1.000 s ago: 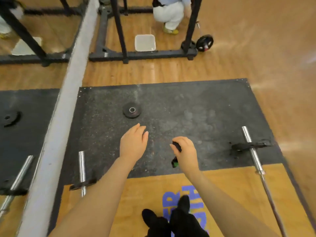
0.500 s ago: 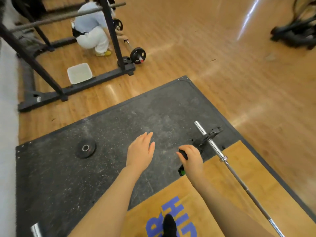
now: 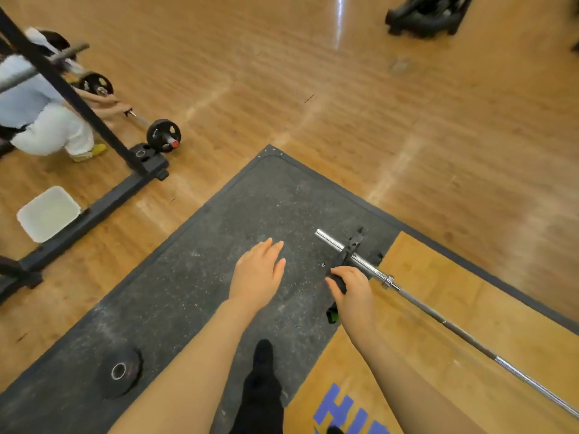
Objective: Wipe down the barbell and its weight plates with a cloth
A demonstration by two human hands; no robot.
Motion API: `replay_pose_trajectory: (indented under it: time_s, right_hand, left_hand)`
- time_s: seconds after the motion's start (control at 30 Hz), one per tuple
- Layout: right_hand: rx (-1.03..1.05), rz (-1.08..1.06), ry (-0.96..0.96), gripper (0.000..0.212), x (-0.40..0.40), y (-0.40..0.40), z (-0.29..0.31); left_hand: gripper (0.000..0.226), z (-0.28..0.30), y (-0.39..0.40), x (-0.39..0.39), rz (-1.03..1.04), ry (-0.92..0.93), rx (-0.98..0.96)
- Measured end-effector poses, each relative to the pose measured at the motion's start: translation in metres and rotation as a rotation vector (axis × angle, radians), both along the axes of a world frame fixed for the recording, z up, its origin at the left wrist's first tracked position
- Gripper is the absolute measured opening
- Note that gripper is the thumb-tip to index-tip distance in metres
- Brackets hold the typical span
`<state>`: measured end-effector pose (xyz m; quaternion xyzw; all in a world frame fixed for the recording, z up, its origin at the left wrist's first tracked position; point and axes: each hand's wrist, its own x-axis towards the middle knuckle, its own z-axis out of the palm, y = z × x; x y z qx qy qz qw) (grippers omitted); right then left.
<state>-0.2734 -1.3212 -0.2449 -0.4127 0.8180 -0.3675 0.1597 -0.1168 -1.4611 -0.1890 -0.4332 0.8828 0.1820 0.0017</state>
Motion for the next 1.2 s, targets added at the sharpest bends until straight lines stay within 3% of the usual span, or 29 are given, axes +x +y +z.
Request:
replay_pose_trajectory:
  time_s: [0.27, 0.57, 1.2]
  right_hand:
    - [-0.016, -0.327, -0.049, 0.015, -0.023, -0.061, -0.005]
    - [-0.004, -0.509, -0.09, 0.017, -0.058, -0.095, -0.013]
    - [0.053, -0.535, -0.118, 0.017, -0.163, -0.154, -0.067]
  left_hand:
    - [0.048, -0.014, -0.109, -0.077, -0.306, -0.023, 0.007]
    - [0.047, -0.036, -0.142, -0.151, -0.516, -0.071, 0.037]
    - [0.048, -0.105, -0.188, -0.248, -0.47, -0.168, 0.076]
